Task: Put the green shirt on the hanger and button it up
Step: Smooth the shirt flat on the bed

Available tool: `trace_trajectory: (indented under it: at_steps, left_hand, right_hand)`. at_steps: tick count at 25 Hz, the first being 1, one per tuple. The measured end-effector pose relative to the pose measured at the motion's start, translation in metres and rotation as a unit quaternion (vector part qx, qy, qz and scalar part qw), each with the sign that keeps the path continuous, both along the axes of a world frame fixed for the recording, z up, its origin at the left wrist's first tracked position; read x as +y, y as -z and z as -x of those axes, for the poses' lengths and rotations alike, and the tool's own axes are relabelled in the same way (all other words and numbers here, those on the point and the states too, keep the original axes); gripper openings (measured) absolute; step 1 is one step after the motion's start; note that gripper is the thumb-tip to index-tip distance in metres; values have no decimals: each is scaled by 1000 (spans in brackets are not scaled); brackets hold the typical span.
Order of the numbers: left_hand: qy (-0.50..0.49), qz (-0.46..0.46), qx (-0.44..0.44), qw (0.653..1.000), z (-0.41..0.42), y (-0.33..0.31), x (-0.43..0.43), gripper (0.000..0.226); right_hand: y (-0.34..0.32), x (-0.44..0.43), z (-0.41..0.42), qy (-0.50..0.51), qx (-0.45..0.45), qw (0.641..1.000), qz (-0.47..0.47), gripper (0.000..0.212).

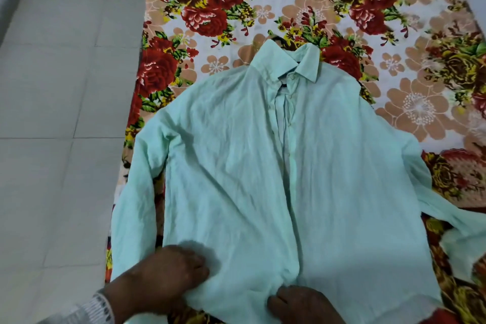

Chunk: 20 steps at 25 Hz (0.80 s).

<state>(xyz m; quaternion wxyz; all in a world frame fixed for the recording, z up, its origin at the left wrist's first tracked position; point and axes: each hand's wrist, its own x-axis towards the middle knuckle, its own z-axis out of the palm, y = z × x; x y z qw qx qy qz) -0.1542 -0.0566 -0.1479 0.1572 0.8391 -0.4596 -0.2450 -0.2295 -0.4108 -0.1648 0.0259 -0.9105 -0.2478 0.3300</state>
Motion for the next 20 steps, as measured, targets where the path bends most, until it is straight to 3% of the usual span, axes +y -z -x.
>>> trace_trajectory:
  at_steps: [1,4,6,12,14,15,17,18,20]
  left_hand:
    - [-26,-15,33,999,3,-1,2,30]
    - [-66,-115,109,985,4,-15,10,31]
    - [-56,-225,161,959,7,-24,-1,35]
    - [-69,-363,113,922,23,-47,-24,28]
    - [-105,-378,89,915,29,-53,-32,53]
    - [-143,-363,79,917,33,-55,-38,67]
    - [-247,-266,33,931,38,-55,-53,76]
    - [-288,-190,3,939,40,-53,-64,71]
    - [-347,-22,-30,937,44,-48,-91,39]
  right_hand:
    - [-5,-15,2,-6,37,998,-49,28]
    - [-19,-43,6,-21,-38,977,-210,16]
    - [-34,-42,4,-37,-55,975,-210,9]
    - [-52,-33,11,-138,-92,978,-126,10]
    - [-50,-37,11,-142,-41,981,-128,15]
    - [-51,-39,6,-107,-14,982,-158,21]
    - [-59,-34,-11,92,81,965,-232,29]
    - [-57,-30,-22,212,73,936,-272,28]
    - [-44,-20,-38,388,-51,871,-296,16]
